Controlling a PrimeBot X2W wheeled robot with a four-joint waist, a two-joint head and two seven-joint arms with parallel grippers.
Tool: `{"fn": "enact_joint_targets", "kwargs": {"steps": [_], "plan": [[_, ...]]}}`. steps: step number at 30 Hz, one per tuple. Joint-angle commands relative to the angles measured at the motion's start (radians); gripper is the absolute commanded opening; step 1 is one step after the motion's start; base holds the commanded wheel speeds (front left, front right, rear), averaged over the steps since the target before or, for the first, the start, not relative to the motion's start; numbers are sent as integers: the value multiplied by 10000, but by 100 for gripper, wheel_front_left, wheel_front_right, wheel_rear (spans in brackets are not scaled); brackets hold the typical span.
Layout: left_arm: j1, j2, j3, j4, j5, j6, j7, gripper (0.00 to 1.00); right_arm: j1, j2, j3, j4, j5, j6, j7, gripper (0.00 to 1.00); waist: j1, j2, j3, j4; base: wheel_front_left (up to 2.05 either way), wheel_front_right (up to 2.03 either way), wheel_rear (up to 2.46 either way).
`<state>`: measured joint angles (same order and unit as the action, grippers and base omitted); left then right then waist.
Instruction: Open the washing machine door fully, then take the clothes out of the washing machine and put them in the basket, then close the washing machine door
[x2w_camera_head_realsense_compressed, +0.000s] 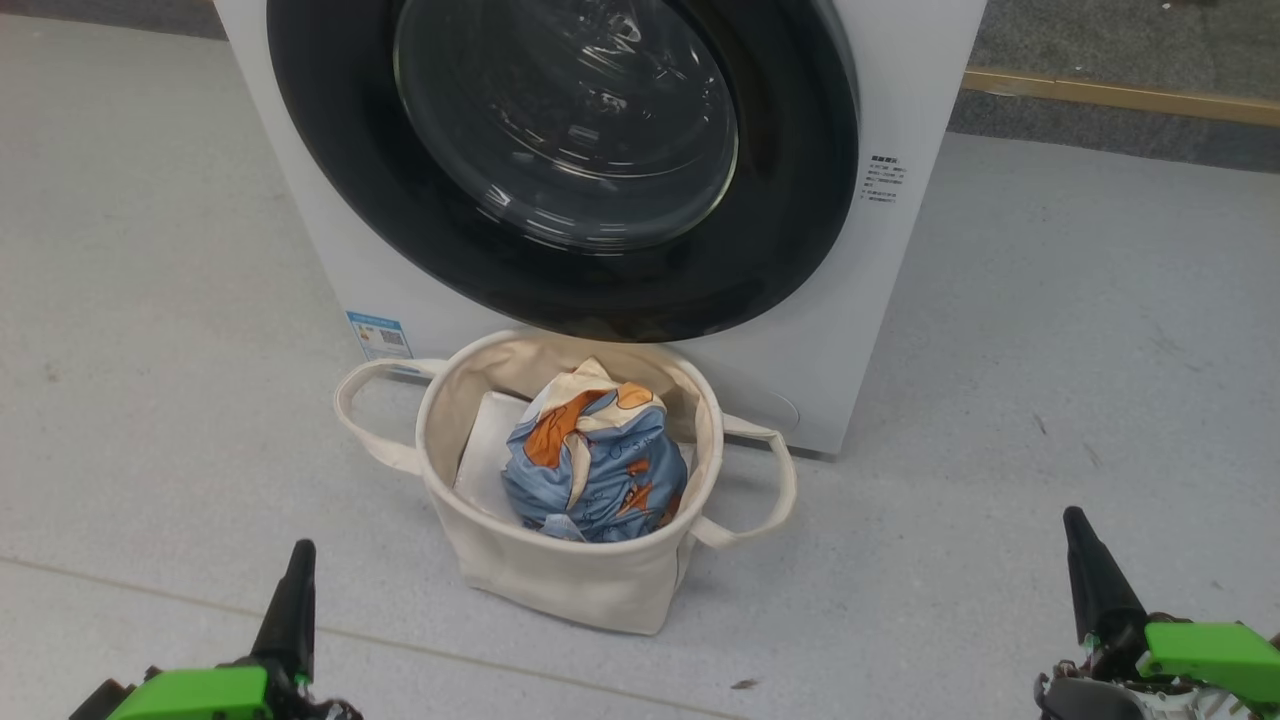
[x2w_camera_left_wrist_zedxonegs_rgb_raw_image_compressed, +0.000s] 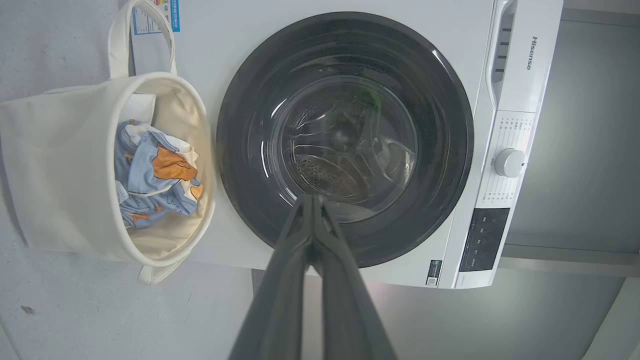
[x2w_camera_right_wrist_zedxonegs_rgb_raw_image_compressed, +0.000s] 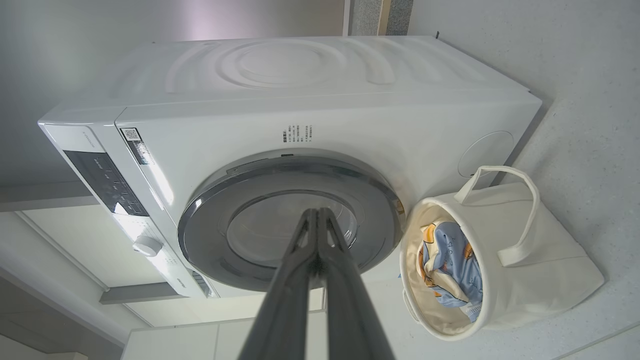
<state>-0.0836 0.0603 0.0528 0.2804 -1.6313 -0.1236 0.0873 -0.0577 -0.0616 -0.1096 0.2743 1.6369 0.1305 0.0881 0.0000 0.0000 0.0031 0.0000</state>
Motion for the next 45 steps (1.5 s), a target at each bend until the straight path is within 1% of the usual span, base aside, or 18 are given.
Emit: {"fn": "enact_joint_targets", "kwargs": {"steps": [1,45], "plan": [[-226,53,400,-362,53,-71,90,0,-482,-42,171,-307,-106,2,80,0,0,0,0,0,0,0,0],[-234,-15,496,-358,133,-71,168,0,-491,27,73,-302,-188,2,159,0,0,0,0,0,0,0,0]]}}
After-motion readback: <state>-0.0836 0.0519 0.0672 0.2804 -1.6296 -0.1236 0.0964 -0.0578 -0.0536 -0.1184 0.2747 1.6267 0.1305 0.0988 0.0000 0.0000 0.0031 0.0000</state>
